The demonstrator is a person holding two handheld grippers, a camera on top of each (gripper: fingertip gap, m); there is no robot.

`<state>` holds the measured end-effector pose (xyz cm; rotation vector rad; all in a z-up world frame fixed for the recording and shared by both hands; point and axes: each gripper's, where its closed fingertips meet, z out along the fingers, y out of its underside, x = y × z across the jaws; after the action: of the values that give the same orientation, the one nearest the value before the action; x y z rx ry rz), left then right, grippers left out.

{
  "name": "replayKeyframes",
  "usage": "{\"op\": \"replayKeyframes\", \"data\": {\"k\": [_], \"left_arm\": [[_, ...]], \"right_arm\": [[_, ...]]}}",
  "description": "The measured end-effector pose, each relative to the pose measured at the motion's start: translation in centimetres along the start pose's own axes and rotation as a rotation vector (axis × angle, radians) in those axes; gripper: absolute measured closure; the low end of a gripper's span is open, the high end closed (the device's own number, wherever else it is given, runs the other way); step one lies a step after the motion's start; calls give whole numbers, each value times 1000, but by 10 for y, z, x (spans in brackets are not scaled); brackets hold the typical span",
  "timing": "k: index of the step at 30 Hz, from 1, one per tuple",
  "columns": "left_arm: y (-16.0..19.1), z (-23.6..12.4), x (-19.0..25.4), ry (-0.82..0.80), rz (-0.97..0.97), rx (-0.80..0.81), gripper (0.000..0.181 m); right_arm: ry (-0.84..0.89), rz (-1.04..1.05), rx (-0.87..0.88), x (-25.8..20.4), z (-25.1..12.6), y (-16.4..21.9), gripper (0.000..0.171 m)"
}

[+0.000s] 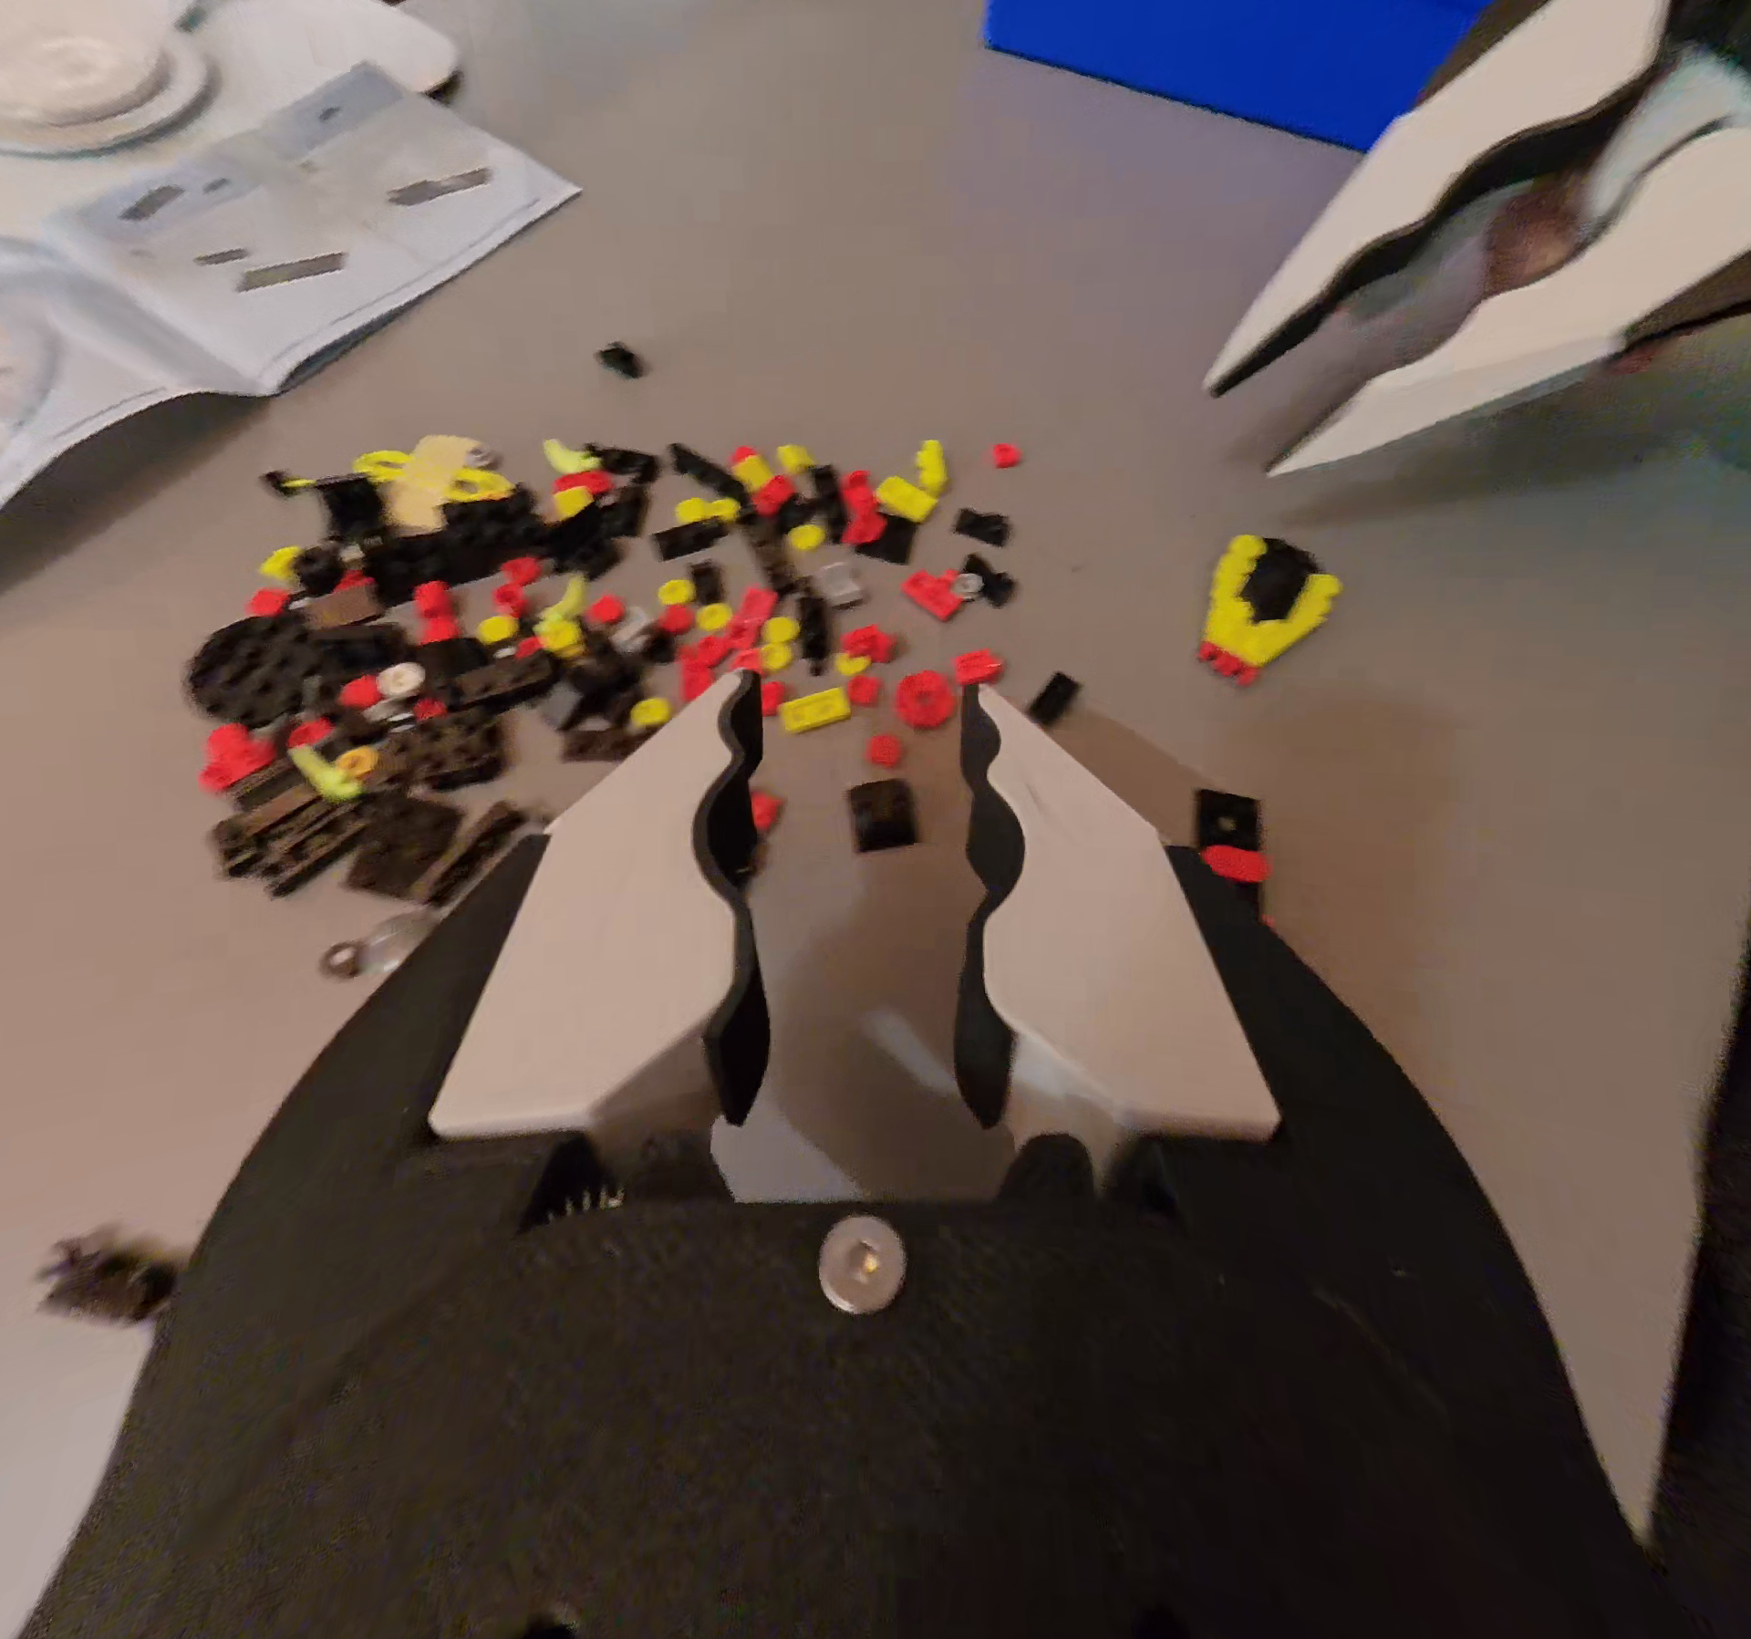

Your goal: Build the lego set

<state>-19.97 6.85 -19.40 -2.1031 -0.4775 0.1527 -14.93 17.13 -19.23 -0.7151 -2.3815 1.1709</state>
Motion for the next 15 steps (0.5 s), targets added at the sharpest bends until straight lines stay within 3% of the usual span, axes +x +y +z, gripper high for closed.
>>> {"op": "replayKeyframes", "data": {"k": [7, 11, 15], "left_arm": [[8, 18, 68, 201, 114, -85, 146], [14, 20, 72, 217, 143, -99, 154], [17, 15, 60, 251, 30, -101, 158]], "right_arm": [[-251, -47, -89, -48, 10, 17, 147], [-249, -58, -90, -51, 13, 18, 145], [-264, -60, -69, -58, 16, 11, 144]]}}
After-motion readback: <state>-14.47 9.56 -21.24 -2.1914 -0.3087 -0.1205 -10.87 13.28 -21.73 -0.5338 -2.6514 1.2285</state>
